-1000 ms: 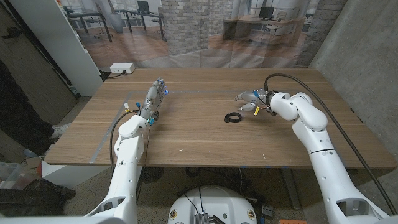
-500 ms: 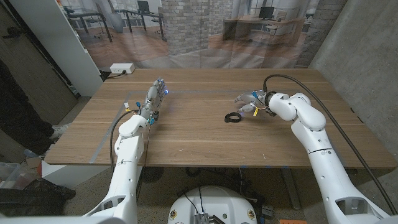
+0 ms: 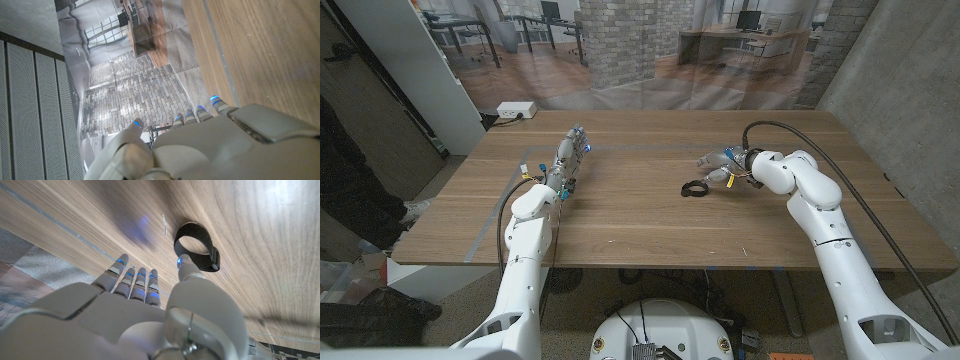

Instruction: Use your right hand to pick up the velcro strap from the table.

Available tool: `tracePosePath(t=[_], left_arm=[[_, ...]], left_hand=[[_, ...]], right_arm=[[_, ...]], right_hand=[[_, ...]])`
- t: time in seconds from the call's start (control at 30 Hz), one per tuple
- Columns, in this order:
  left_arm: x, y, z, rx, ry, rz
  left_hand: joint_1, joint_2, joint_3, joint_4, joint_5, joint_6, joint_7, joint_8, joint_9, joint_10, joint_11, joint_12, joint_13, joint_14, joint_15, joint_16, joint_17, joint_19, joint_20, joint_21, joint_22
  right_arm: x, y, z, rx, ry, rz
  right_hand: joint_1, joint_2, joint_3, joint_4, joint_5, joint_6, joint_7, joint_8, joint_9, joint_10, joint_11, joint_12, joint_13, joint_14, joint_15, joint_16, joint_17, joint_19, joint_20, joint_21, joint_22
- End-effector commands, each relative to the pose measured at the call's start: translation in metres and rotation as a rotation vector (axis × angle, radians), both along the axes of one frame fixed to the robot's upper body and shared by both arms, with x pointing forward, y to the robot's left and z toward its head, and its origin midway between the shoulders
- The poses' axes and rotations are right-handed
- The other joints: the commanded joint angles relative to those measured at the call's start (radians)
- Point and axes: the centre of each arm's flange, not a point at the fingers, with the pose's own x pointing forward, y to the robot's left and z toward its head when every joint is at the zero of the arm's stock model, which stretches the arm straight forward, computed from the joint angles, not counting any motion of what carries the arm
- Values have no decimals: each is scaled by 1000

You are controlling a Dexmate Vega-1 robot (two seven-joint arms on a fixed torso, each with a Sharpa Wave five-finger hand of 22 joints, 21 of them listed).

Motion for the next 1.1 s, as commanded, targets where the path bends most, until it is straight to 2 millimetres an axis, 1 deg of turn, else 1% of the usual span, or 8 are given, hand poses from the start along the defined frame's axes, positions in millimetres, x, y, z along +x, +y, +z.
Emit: tracePosePath(t=[0.03,0.57,0.7,0.8,1.1], left_arm=[[1,0,0,2,2,1],[0,0,0,7,7,1],[0,1,0,7,5,2],[0,1,0,6,6,2],[-1,3,-2,6,9,3]], left_hand=[[4,85,-2,1,7,-32,-4,-2,6,-42,-2,-3,2,-156,-11,-4,3,-27,0,-2,2],[4,85,-4,2,7,-32,-5,-2,6,-40,0,-3,2,-155,-11,-3,3,-27,-2,-4,3],[4,85,-4,2,7,-33,-4,-2,6,-41,0,-3,2,-156,-11,-3,3,-28,-2,-5,3],[4,86,-5,2,7,-32,-5,-2,6,-42,0,-4,2,-155,-11,-3,3,-28,-2,-5,3],[4,86,-5,2,8,-31,-4,-2,6,-41,1,-3,2,-156,-10,-3,3,-28,-2,-7,3]], right_arm=[[1,2,-6,1,18,10],[1,5,-12,10,19,10],[1,5,-13,17,18,11],[1,6,-14,20,19,10],[1,8,-19,16,24,8]], right_hand=[[2,-5,-2,0,-3,12,-1,3,5,4,2,2,3,13,-1,4,3,7,-19,4,3],[5,-15,-12,4,-1,20,4,2,6,17,3,4,3,26,2,6,3,16,-15,5,3],[6,-18,-15,4,0,28,3,4,6,27,7,6,3,31,2,7,3,18,-14,5,3],[8,-19,-17,4,1,31,2,5,6,30,3,7,3,34,1,8,3,22,-15,6,3],[15,-21,-19,3,3,37,1,5,7,38,5,7,3,39,-1,8,3,27,-15,7,3]])
